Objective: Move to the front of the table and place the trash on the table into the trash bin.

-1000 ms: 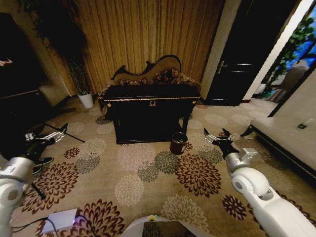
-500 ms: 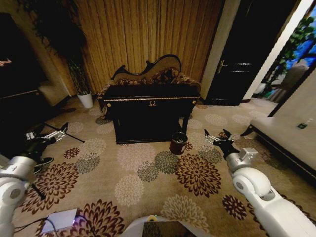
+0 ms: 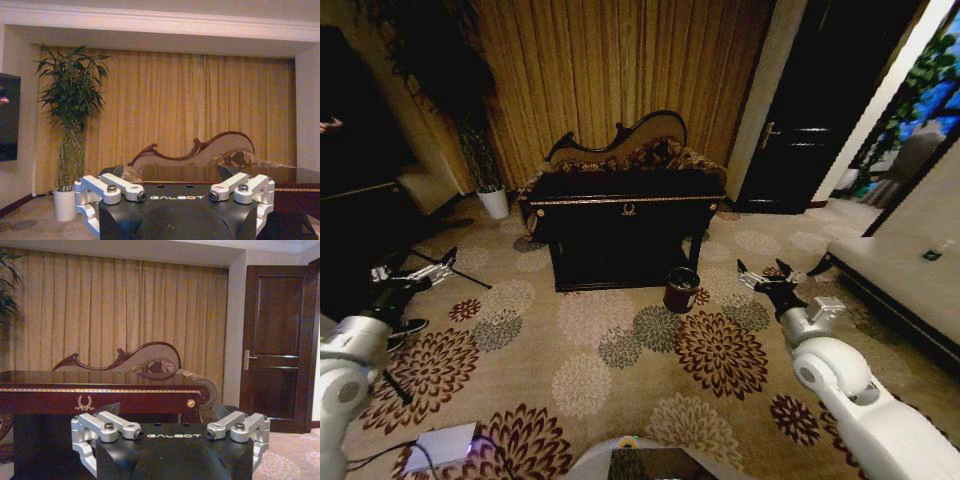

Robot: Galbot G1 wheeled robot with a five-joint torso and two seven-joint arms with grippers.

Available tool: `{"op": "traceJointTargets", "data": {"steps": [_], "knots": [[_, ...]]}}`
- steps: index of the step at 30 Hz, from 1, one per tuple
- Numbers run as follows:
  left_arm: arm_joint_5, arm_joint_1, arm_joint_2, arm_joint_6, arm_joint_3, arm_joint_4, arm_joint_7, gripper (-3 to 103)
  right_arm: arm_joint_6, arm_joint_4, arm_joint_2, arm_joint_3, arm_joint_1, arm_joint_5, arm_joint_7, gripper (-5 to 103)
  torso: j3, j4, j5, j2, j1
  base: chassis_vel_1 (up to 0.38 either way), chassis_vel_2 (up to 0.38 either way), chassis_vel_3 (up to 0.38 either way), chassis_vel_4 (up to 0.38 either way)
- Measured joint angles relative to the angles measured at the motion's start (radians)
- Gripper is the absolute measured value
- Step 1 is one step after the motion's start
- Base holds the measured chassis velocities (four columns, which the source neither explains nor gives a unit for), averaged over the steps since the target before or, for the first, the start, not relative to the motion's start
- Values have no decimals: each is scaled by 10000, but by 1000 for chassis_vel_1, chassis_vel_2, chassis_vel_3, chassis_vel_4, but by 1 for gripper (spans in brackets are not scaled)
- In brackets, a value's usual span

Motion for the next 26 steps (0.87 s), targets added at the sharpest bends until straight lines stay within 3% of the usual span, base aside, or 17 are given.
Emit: {"op": "traceJointTargets", "data": {"steps": [26], "knots": [[1, 3, 3, 18, -4, -5, 12, 100, -3, 5, 3, 1, 6, 7, 0, 100, 0, 0, 0, 0, 0, 0, 0, 0, 0]]}}
